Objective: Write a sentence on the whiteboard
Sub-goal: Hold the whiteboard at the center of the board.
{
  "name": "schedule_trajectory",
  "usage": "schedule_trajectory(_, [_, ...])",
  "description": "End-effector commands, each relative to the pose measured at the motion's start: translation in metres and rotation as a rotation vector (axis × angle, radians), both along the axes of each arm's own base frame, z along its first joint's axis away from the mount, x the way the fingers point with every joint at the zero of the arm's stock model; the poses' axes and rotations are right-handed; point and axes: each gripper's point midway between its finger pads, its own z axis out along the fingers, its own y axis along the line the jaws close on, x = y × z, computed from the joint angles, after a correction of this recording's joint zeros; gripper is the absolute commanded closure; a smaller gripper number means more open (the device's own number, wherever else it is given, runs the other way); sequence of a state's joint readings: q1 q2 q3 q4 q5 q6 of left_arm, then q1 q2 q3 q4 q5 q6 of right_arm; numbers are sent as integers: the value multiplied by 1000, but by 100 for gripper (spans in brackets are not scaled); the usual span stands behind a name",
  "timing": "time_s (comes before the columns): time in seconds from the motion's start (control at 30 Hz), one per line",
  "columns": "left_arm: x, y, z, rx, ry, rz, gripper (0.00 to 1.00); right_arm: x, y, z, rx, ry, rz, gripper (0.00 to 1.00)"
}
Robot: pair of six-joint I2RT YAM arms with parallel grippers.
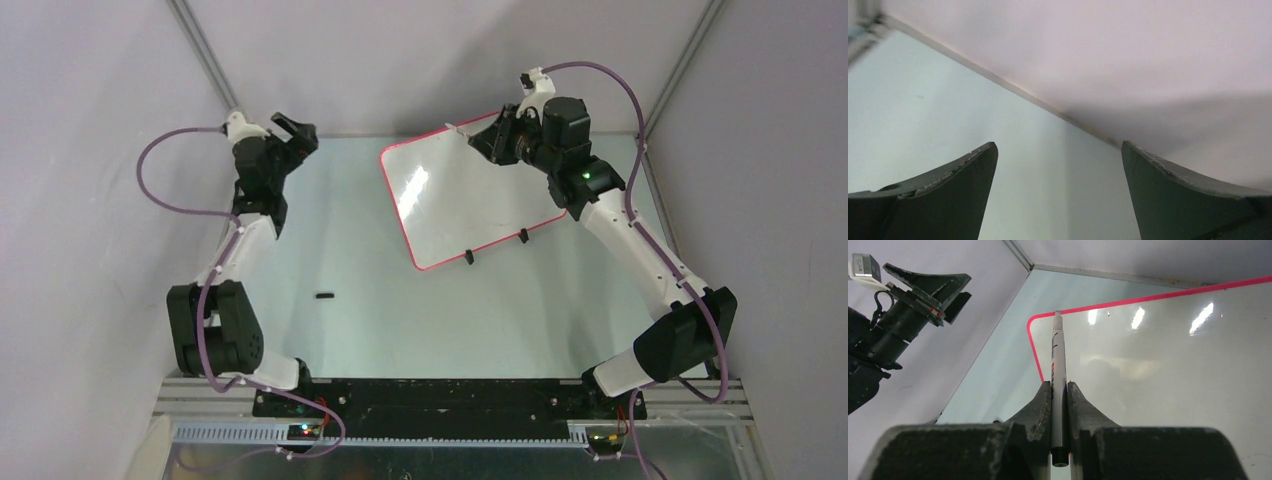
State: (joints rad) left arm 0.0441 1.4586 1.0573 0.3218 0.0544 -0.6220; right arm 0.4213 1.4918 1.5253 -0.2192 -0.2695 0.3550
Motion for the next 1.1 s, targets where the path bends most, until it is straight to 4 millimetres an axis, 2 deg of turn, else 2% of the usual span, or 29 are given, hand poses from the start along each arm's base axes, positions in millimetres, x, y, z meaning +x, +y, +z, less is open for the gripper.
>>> schedule_trajectory(0.0, [7,26,9,73,42,201,1,0,-2,21,37,-58,-3,100])
schedule_trajectory(0.03, [9,12,8,90,50,171,0,1,-2,20,36,-57,-7,100])
schedule_trajectory(0.1, [18,-4,11,90,25,96,1,3,-2,19,40,-51,-10,100])
schedule_trajectory(0.13, [21,-8,5,82,26,75,1,4,-1,18,42,-49,-6,100])
schedule_trajectory(0.17, [23,-13,14,78,-27,50,1,5,0,17,43,-45,-4,100])
schedule_trajectory(0.2, [19,-14,3,89,-27,46,1,5,1,17,45,-44,0,100])
schedule_trajectory(0.23, [19,-5,13,82,-96,110,1,6,1,16,45,-41,-1,100])
schedule_trajectory(0.27, [10,0,-1,67,-87,147,1,7,1,15,44,-39,-4,100])
schedule_trajectory(0.3, [5,11,-5,60,-116,211,1,8,0,16,43,-40,-8,100])
schedule_trajectory(0.37, [-4,14,1,129,-149,213,1,9,0,16,42,-36,-12,100])
schedule_trajectory(0.4, [-6,13,5,145,-151,206,1,8,0,16,44,-37,-13,100])
schedule_trajectory(0.57, [-11,4,-14,286,-55,109,1,8,0,19,55,-35,-18,100])
schedule_trajectory(0.63, [-13,-4,-21,319,-85,56,1,8,1,20,59,-37,-17,100])
schedule_trajectory(0.67, [-13,-9,-12,322,-148,36,1,8,1,21,57,-38,-19,100])
schedule_trajectory(0.7, [-17,-11,-27,327,-144,24,1,8,-1,22,56,-40,-29,100])
schedule_trajectory(0.73, [-19,-14,-13,320,-226,19,1,8,-2,23,55,-40,-34,100])
schedule_trajectory(0.77, [-23,-16,-24,307,-229,11,1,8,-3,25,55,-42,-39,100])
schedule_trajectory(0.8, [-25,-19,-14,298,-283,-1,1,7,-4,26,57,-46,-45,100])
schedule_trajectory(0.83, [-27,-26,-20,286,-287,-40,1,7,-4,27,58,-47,-46,100])
schedule_trajectory(0.9, [-28,-42,-16,271,-329,-146,1,6,-4,28,62,-49,-46,100])
schedule_trajectory(1.0, [-23,-50,-7,134,-342,-204,1,5,-2,30,66,-53,-41,100])
schedule_trajectory(1.03, [-22,-59,-11,112,-334,-270,1,6,-1,30,67,-55,-40,100])
schedule_trajectory(1.07, [-19,-61,-4,51,-334,-303,1,6,-1,32,69,-56,-40,100])
